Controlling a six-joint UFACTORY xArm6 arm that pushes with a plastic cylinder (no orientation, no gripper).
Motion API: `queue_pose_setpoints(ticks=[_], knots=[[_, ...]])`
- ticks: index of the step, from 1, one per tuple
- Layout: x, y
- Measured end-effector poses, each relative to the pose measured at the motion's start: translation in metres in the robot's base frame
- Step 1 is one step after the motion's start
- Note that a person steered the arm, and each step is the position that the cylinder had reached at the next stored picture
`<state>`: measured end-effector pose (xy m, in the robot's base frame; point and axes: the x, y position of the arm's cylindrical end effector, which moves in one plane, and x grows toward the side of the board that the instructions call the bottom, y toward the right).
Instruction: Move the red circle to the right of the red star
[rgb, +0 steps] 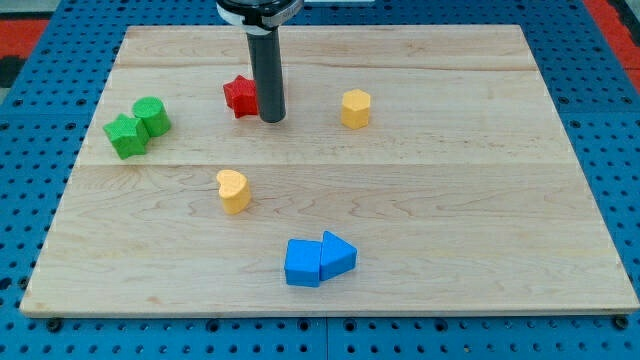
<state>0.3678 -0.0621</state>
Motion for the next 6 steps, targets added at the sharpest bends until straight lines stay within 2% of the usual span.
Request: queue_pose_setpoints(ticks=[4, 6], knots=[[-0.001, -0.014], [-0.017, -0.049]])
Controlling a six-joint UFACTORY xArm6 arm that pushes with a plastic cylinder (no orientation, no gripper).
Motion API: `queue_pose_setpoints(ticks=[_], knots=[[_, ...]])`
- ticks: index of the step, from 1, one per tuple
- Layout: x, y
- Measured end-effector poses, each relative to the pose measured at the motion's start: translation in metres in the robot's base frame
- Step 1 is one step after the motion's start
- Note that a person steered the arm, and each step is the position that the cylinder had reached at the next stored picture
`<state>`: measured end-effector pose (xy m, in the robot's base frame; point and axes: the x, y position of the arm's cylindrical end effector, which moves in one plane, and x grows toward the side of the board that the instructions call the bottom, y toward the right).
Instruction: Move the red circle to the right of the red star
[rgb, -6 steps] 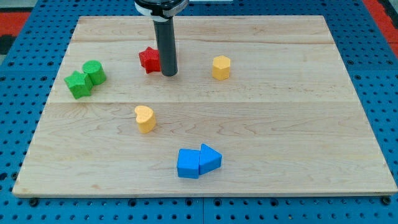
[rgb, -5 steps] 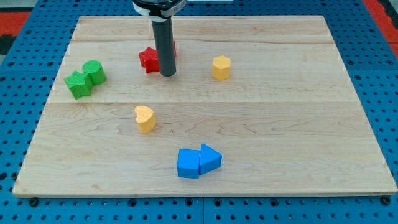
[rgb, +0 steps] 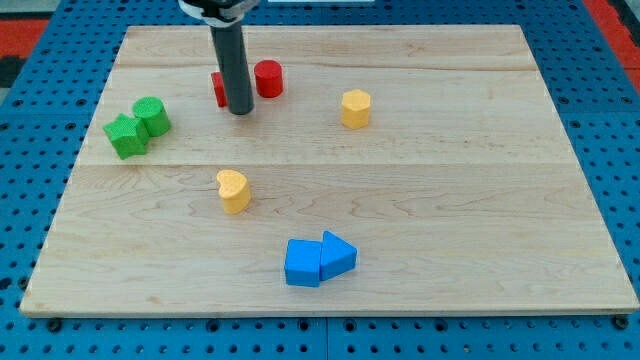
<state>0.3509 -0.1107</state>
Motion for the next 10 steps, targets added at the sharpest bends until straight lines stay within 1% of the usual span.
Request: queue_pose_setpoints(ticks=[1, 2, 3, 4, 5, 6, 7, 8, 9, 10], knots=[[-0.026, -0.010], [-0.071, -0.009], [-0.099, 0.025], [-0.113, 0.014], [-0.102, 0.002], [-0.093, 0.007], [-0.102, -0.060], [-0.104, -0.097], [-0.116, -0.034], [-0.119, 0.027]])
